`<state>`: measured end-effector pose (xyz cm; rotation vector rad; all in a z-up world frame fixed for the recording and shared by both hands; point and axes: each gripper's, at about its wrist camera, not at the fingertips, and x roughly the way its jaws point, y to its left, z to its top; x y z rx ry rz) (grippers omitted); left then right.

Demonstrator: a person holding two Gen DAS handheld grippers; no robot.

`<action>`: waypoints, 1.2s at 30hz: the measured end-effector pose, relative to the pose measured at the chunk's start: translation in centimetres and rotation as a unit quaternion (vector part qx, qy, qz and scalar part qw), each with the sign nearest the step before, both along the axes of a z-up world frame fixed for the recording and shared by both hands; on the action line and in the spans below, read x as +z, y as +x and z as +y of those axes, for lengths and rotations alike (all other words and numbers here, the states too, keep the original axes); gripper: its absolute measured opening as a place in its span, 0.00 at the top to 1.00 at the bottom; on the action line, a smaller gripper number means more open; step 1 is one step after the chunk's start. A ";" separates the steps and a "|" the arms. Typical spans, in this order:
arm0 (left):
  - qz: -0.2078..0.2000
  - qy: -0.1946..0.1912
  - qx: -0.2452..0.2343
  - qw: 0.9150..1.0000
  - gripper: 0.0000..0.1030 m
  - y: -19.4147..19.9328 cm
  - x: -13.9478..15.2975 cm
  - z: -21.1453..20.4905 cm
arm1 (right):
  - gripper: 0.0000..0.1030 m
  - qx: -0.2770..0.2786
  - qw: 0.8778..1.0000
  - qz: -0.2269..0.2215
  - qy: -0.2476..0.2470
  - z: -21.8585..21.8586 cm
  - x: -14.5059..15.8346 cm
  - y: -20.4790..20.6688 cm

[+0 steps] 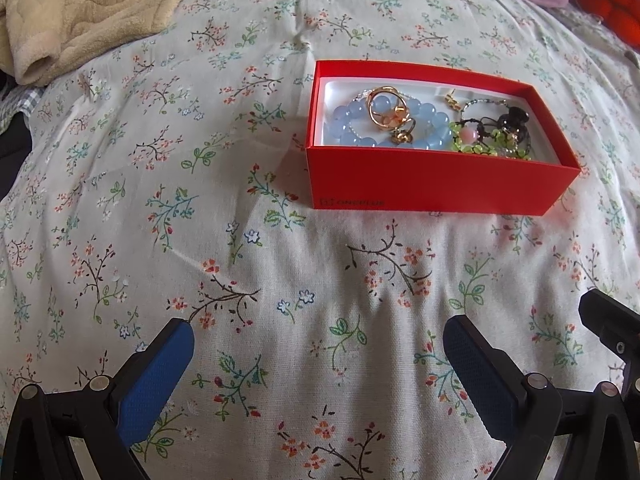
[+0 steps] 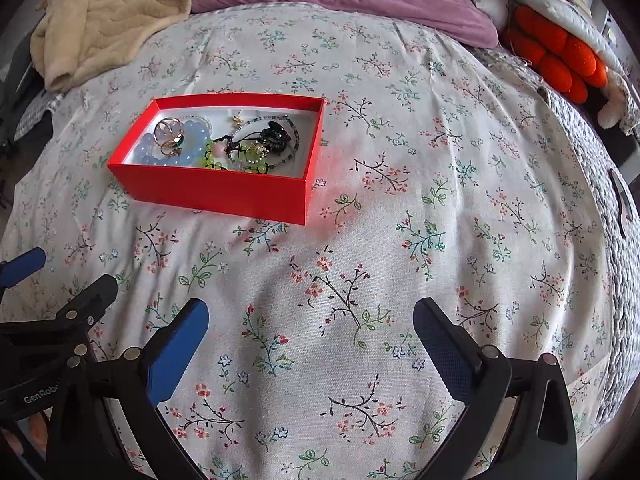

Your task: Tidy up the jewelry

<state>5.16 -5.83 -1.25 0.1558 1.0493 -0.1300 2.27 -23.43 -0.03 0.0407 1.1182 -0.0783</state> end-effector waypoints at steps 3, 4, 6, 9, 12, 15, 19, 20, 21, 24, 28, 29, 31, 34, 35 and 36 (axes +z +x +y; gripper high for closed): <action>0.000 0.000 -0.001 1.000 0.01 0.0 0.0 0.0 | 0.00 -0.002 1.000 0.000 0.000 0.0 0.0 0.0; 0.000 0.000 0.000 1.000 0.01 0.0 0.0 0.0 | 0.00 -0.002 1.000 0.000 -0.001 0.0 0.0 0.0; 0.000 0.001 0.000 1.000 0.01 0.0 0.0 0.0 | 0.00 -0.001 1.000 0.000 -0.001 0.0 0.0 0.0; 0.000 0.001 -0.001 1.000 0.01 0.0 -0.1 0.0 | 0.00 -0.001 1.000 0.000 0.000 0.0 0.0 0.0; 0.000 0.002 -0.001 1.000 0.01 0.0 -0.1 0.1 | 0.00 -0.001 1.000 0.001 -0.001 -0.1 0.0 0.0; 0.000 0.002 -0.001 1.000 0.01 0.0 -0.1 0.0 | 0.00 -0.001 1.000 0.001 -0.001 0.0 0.0 0.0; 0.002 0.003 -0.002 1.000 0.01 0.0 -0.1 0.0 | 0.00 -0.001 1.000 0.001 -0.001 0.0 0.0 0.0; 0.002 0.004 -0.002 1.000 0.01 0.1 -0.1 0.0 | 0.00 -0.001 1.000 0.001 -0.001 0.0 0.0 0.0; 0.002 0.004 -0.003 1.000 0.01 0.1 -0.1 0.0 | 0.00 -0.001 1.000 0.001 -0.001 0.0 0.0 0.0; 0.002 0.004 -0.003 1.000 0.01 0.1 -0.1 0.0 | 0.00 -0.001 1.000 0.001 -0.001 0.0 0.0 0.0; 0.003 0.005 -0.003 1.000 0.01 0.0 -0.1 0.0 | 0.00 -0.001 1.000 0.001 -0.001 0.0 0.0 0.0; 0.003 0.005 -0.003 1.000 0.01 0.0 -0.1 0.0 | 0.00 -0.001 1.000 0.001 -0.001 0.0 0.0 0.0; 0.004 0.006 -0.003 1.000 0.01 0.1 -0.2 0.0 | 0.00 -0.001 1.000 0.001 -0.001 0.0 0.0 0.0; 0.005 0.008 -0.003 1.000 0.01 0.1 -0.3 0.0 | 0.00 -0.001 1.000 0.002 -0.001 0.0 -0.1 0.0; 0.006 0.008 -0.004 1.000 0.01 0.1 -0.3 0.0 | 0.00 -0.001 1.000 0.002 -0.001 0.0 -0.2 0.0; 0.006 0.007 -0.004 1.000 0.01 0.2 -0.3 0.0 | 0.00 -0.001 1.000 0.002 -0.001 0.0 -0.2 0.0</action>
